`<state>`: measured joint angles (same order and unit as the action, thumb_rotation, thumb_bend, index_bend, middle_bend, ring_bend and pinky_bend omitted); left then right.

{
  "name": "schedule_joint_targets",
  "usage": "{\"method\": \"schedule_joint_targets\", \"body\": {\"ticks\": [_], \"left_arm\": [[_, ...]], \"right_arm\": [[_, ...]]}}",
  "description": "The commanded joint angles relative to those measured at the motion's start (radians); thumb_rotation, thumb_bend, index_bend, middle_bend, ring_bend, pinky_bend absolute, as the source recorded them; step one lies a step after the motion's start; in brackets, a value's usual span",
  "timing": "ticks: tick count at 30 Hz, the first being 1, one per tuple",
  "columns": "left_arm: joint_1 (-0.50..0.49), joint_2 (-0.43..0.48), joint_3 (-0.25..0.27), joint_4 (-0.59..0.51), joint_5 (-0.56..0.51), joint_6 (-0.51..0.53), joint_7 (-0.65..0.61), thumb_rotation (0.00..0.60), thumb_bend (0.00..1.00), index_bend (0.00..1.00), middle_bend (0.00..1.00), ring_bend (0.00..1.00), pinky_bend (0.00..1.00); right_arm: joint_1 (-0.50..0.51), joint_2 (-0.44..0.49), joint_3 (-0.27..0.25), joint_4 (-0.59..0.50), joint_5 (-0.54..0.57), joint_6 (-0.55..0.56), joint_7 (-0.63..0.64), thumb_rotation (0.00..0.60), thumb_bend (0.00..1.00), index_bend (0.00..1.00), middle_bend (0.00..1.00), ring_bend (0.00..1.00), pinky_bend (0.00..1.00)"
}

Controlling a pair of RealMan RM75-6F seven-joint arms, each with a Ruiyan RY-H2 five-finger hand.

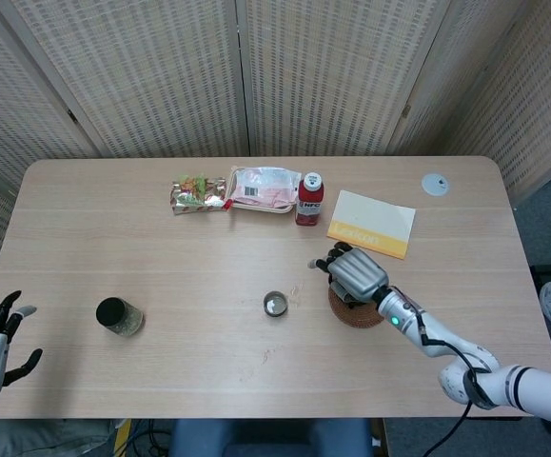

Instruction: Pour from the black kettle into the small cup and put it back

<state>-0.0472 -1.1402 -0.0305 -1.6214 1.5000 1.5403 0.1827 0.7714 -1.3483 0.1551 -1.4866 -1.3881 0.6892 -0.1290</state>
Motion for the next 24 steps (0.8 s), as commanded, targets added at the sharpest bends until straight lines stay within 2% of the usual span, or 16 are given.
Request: {"method": "schedule_joint_targets", "body": {"ticks": [1,11,24], "left_arm": [[0.0,-0.001,0.0,0.005,-0.001,-0.002,-0.004,0.6,0.25,0.26,0.1,0.17,0.09],[0.004,-0.004,0.002,0.022,-0.013,-0.011,-0.021,0.6,0.25,0.29,0.1,0.17,0.09],[0.008,-0.007,0.0,0.037,-0.029,-0.021,-0.039,0.6,0.25,0.32,0.1,0.17,0.09]], "right_arm": [[0.024,-0.022,0.002,0.022,0.018,-0.02,-0.013,0.6,0.55,0.24,0.36,0.23,0.17],[0.085,-0.092,-0.013,0.127,0.077,-0.087,-0.03,0.6,0.59,0.24,0.38,0.23,0.17],[0.122,-0.143,-0.031,0.218,0.131,-0.125,-0.019,0.6,0.6,0.24,0.41,0.23,0.17]]}}
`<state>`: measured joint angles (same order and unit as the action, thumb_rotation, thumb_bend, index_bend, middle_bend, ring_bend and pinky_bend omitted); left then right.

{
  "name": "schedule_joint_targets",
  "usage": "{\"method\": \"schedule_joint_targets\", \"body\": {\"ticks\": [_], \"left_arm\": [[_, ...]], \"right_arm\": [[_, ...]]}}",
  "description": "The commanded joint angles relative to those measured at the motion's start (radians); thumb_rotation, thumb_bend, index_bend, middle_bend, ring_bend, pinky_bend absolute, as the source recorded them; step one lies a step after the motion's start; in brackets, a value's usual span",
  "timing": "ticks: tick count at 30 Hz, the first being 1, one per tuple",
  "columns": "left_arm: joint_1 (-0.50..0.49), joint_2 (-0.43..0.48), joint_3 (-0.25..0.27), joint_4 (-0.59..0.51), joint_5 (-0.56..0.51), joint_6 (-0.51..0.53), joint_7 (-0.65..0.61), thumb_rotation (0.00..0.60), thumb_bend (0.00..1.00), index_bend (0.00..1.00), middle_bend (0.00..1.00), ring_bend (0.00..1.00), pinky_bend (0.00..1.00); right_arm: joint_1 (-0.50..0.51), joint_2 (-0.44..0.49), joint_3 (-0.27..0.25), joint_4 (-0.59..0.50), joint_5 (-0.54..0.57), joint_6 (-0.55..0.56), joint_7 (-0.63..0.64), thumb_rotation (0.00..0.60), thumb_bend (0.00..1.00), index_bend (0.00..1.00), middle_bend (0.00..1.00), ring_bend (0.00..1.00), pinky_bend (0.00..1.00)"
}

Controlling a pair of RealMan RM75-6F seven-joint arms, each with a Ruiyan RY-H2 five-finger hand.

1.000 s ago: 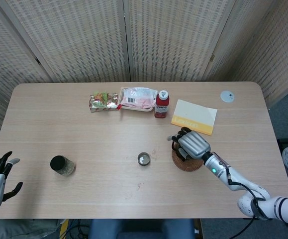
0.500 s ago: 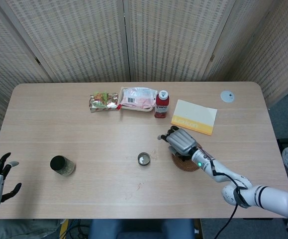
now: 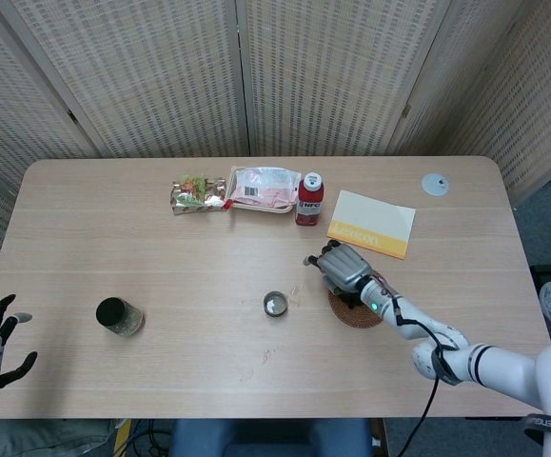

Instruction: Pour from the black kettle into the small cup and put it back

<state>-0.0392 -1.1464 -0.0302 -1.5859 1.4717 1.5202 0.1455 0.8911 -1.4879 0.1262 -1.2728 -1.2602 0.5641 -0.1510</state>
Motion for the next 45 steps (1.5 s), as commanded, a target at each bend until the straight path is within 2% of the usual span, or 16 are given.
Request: {"method": "schedule_joint_targets", "body": {"ticks": [1,9,15,27,35,40,43,45], "left_arm": [[0.001,-0.001,0.0,0.003,-0.002,-0.001,-0.002,0.6,0.25,0.32,0.1,0.17,0.09],[0.0,-0.003,-0.002,0.008,-0.002,-0.002,-0.005,0.6,0.25,0.32,0.1,0.17,0.09],[-0.003,-0.005,-0.003,0.01,0.001,-0.005,-0.006,0.6,0.25,0.33,0.1,0.17,0.09],[-0.01,-0.005,-0.008,0.01,0.009,-0.005,-0.009,0.6,0.25,0.33,0.1,0.17,0.09],[-0.01,-0.004,-0.006,0.011,0.013,-0.004,-0.016,0.6,0.25,0.33,0.1,0.17,0.09],[-0.007,-0.003,-0.002,0.011,0.019,0.0,-0.021,0.6,0.25,0.34,0.1,0.17,0.09],[-0.006,-0.003,-0.001,0.012,0.024,0.004,-0.024,0.6,0.25,0.34,0.1,0.17,0.09],[-0.006,-0.003,0.001,0.011,0.03,0.006,-0.026,0.6,0.25,0.34,0.1,0.17,0.09]], "right_arm": [[0.003,-0.005,-0.003,0.007,0.004,0.003,0.006,0.6,0.6,0.24,0.42,0.23,0.17],[-0.006,0.002,-0.013,0.001,0.005,0.032,0.013,0.6,0.6,0.24,0.48,0.23,0.17],[-0.02,0.025,-0.016,-0.035,0.012,0.068,0.008,0.6,0.6,0.24,0.5,0.27,0.17],[-0.063,0.136,-0.041,-0.191,0.035,0.148,-0.067,0.6,0.6,0.24,0.51,0.34,0.17],[-0.126,0.221,-0.088,-0.309,0.056,0.229,-0.15,0.6,0.6,0.25,0.51,0.35,0.17],[-0.168,0.254,-0.124,-0.361,0.056,0.273,-0.192,0.6,0.59,0.25,0.5,0.35,0.17],[-0.183,0.26,-0.135,-0.376,0.055,0.294,-0.218,0.6,0.58,0.25,0.44,0.34,0.17],[-0.19,0.258,-0.134,-0.38,0.054,0.311,-0.231,0.6,0.54,0.25,0.4,0.3,0.17]]}}
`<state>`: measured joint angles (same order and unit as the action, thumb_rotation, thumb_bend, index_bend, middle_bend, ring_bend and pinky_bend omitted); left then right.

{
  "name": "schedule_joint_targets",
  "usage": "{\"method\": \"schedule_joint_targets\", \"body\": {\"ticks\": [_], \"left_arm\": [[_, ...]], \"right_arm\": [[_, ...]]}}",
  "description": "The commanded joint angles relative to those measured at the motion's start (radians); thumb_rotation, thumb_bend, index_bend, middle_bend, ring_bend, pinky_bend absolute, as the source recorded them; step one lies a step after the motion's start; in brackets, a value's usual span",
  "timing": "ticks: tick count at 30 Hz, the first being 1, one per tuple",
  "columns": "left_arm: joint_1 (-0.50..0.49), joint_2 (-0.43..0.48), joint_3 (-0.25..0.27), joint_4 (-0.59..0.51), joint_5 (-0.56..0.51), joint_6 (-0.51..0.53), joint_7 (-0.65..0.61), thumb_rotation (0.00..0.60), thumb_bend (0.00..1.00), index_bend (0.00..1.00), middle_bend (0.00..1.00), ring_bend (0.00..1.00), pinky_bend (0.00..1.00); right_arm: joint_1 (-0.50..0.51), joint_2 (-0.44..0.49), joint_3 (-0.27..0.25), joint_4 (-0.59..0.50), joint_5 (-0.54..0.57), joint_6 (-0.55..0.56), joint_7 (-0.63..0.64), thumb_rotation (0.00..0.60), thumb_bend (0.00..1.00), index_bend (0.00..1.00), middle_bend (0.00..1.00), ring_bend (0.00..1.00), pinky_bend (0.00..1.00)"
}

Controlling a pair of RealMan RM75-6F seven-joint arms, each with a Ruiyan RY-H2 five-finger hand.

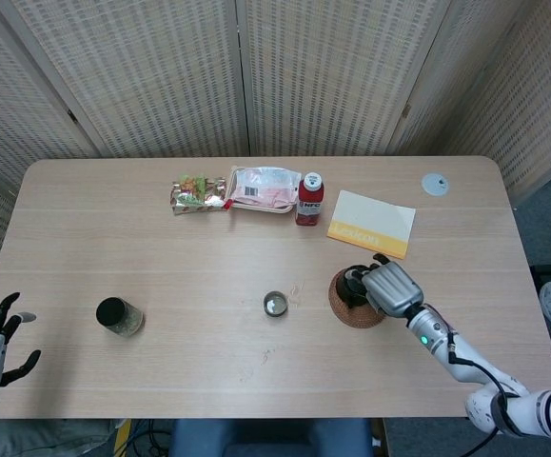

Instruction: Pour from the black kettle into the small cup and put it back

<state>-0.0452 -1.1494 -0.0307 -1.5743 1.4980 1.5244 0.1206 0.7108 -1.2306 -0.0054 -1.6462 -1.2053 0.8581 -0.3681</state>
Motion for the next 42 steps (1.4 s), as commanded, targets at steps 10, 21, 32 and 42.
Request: {"method": "schedule_joint_targets", "body": {"ticks": [10,21,32,42], "left_arm": [[0.018,0.005,0.01,0.001,0.009,0.023,-0.013,0.6,0.25,0.34,0.1,0.17,0.09],[0.026,0.01,0.012,-0.01,0.018,0.037,-0.005,0.6,0.25,0.34,0.1,0.17,0.09],[0.027,0.012,0.014,-0.027,0.023,0.035,0.014,0.6,0.25,0.34,0.1,0.17,0.09],[0.027,0.013,0.016,-0.024,0.029,0.033,0.011,0.6,0.25,0.34,0.1,0.17,0.09]], "right_arm": [[-0.009,0.01,0.026,0.029,0.094,0.02,-0.079,0.6,0.34,0.25,0.34,0.23,0.17],[0.016,0.006,0.023,0.106,0.147,-0.083,-0.041,0.6,0.52,0.25,0.34,0.23,0.17],[0.008,-0.019,0.015,0.157,0.098,-0.104,0.025,0.6,0.56,0.25,0.34,0.23,0.17],[-0.046,-0.007,-0.019,0.078,0.024,-0.03,0.034,0.6,0.57,0.25,0.35,0.23,0.17]]}}
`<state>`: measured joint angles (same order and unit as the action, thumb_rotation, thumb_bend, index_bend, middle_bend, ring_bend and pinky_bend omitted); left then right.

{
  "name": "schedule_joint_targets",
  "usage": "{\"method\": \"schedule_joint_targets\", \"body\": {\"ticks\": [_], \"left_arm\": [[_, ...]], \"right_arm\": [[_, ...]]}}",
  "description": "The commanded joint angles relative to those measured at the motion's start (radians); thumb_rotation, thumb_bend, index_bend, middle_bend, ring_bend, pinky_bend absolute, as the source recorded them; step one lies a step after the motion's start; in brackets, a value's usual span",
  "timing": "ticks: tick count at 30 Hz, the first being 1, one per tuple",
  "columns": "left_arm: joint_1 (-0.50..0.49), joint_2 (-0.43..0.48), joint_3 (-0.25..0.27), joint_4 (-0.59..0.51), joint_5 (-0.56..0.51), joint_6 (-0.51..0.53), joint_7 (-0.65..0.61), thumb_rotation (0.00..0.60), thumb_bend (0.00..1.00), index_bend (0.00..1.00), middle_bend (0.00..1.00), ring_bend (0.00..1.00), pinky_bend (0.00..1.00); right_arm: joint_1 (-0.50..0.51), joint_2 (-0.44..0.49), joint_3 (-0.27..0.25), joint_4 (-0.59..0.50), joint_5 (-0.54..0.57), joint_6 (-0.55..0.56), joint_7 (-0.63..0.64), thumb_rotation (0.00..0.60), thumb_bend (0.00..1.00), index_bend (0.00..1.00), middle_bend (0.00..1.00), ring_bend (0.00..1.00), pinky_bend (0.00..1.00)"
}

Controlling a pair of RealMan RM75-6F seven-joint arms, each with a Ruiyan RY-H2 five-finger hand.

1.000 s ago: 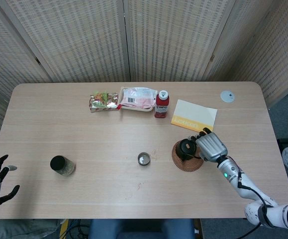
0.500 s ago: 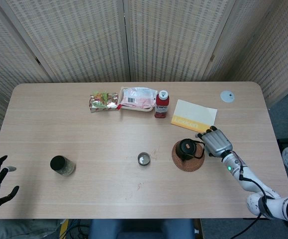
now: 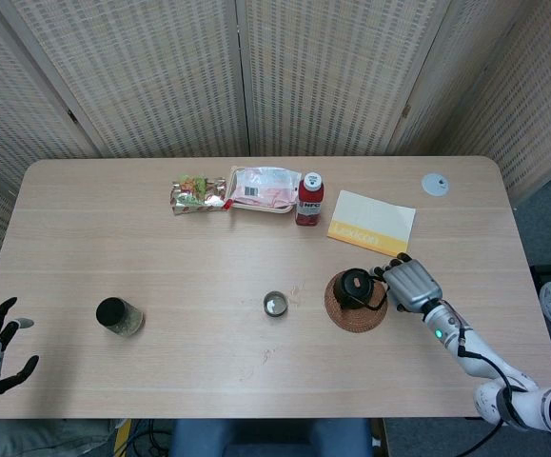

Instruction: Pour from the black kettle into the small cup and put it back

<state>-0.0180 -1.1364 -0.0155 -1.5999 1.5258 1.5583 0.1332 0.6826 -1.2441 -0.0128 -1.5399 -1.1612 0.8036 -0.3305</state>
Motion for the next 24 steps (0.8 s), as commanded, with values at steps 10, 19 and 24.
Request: {"method": "schedule_joint_targets", "body": {"ticks": [10,19,24], "left_arm": [[0.003,0.002,0.002,0.009,0.009,0.007,-0.017,0.6,0.25,0.34,0.1,0.17,0.09],[0.021,0.008,0.007,0.003,0.015,0.031,-0.023,0.6,0.25,0.34,0.1,0.17,0.09],[0.031,0.014,0.01,-0.002,0.02,0.044,-0.024,0.6,0.25,0.34,0.1,0.17,0.09]], "right_arm": [[-0.066,0.051,-0.026,-0.144,-0.061,0.133,-0.081,0.6,0.57,0.25,0.35,0.23,0.17],[-0.102,0.076,-0.05,-0.204,-0.229,0.208,-0.036,0.6,0.14,0.32,0.34,0.23,0.02],[-0.123,0.058,-0.062,-0.175,-0.304,0.239,0.009,0.6,0.0,0.35,0.37,0.25,0.0]]}}
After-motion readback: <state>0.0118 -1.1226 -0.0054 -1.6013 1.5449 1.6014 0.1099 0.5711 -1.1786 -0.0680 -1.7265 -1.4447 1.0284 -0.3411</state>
